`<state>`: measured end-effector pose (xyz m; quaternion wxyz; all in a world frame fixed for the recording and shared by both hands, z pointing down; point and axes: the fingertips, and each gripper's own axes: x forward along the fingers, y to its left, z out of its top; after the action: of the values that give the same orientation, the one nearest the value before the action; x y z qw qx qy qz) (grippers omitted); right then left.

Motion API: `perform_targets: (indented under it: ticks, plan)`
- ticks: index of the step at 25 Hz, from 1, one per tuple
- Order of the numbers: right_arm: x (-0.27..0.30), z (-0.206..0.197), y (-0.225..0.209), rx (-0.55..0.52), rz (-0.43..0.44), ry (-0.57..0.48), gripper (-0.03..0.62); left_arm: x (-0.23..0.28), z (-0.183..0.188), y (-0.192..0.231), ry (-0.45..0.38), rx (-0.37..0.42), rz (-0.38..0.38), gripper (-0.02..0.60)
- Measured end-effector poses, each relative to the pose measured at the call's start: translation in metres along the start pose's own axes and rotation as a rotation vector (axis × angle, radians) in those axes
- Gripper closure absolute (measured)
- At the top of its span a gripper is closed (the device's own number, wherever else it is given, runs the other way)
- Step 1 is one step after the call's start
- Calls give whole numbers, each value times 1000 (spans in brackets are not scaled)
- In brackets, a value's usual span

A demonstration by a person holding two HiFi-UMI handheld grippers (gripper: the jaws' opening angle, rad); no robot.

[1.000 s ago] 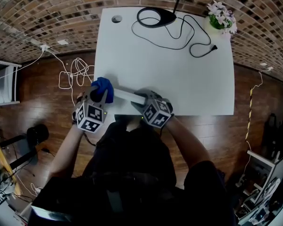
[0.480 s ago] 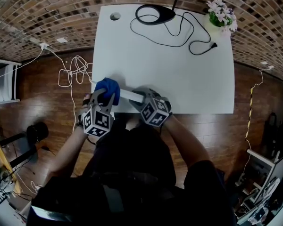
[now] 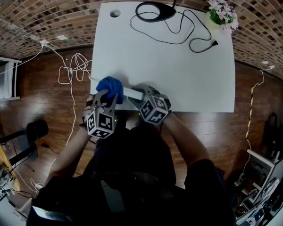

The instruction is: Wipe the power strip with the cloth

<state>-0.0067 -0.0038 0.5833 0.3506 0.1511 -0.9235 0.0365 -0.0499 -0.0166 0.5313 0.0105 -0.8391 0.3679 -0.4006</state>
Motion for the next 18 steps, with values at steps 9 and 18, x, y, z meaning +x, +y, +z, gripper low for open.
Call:
perform_targets:
  ticks: [9, 18]
  plan:
    - [1, 0, 0, -4, -4, -4, 439, 3, 11, -24, -7, 7, -47, 520]
    - [2, -1, 0, -4, 4, -1, 437, 11, 23, -40, 43, 5, -157, 520]
